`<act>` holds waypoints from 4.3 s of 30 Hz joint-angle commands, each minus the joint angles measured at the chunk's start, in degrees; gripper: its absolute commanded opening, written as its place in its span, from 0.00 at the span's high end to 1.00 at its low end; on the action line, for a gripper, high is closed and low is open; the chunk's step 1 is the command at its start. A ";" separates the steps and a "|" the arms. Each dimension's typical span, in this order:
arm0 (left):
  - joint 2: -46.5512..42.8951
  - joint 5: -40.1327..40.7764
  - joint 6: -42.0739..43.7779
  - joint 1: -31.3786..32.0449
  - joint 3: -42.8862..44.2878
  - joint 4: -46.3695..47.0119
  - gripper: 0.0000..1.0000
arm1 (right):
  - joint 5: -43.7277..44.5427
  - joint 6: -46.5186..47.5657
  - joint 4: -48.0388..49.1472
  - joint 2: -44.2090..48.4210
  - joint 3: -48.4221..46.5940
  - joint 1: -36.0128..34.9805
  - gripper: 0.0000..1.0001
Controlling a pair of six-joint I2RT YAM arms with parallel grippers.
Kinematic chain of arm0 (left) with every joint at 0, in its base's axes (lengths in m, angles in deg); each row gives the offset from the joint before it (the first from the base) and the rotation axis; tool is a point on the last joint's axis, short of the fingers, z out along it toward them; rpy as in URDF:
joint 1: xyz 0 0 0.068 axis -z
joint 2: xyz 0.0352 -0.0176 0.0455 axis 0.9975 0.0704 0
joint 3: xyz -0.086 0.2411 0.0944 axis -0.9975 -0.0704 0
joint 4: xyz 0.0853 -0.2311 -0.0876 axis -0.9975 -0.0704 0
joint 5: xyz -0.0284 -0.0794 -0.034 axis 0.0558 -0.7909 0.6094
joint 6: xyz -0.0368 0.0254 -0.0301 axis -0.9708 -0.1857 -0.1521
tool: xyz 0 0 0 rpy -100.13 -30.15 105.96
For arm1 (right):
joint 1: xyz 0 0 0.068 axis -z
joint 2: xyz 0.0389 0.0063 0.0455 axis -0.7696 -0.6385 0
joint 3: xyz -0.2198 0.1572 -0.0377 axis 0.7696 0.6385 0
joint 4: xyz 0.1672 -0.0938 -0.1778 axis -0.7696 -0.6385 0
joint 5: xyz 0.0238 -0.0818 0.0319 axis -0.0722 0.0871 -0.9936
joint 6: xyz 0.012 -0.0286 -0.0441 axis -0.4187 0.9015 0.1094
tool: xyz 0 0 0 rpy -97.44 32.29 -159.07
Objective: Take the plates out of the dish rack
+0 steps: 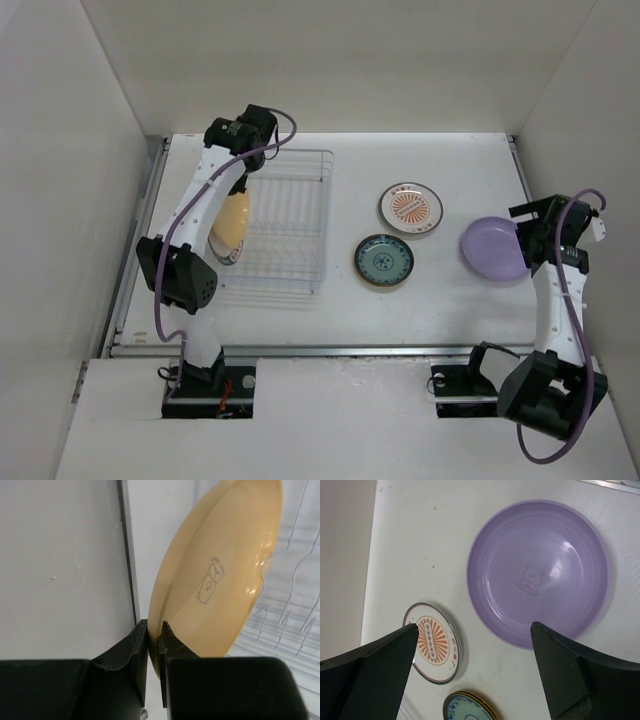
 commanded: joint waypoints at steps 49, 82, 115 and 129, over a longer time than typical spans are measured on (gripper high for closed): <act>-8.88 -16.82 0.23 2.56 9.77 6.17 0.00 | -15.26 10.78 8.27 -21.48 -20.56 -37.77 1.00; -5.63 -6.33 -0.83 -7.20 -12.20 3.00 0.04 | -4.00 -10.77 -6.60 -6.16 4.58 1.54 0.84; -2.90 -13.36 -0.30 -7.72 -17.65 4.85 0.62 | -8.49 -1.11 -5.36 4.38 -0.76 1.46 0.20; -6.76 -19.86 -2.50 -8.87 -1.14 2.21 1.00 | -13.91 4.43 -2.21 2.62 -6.83 -2.24 0.20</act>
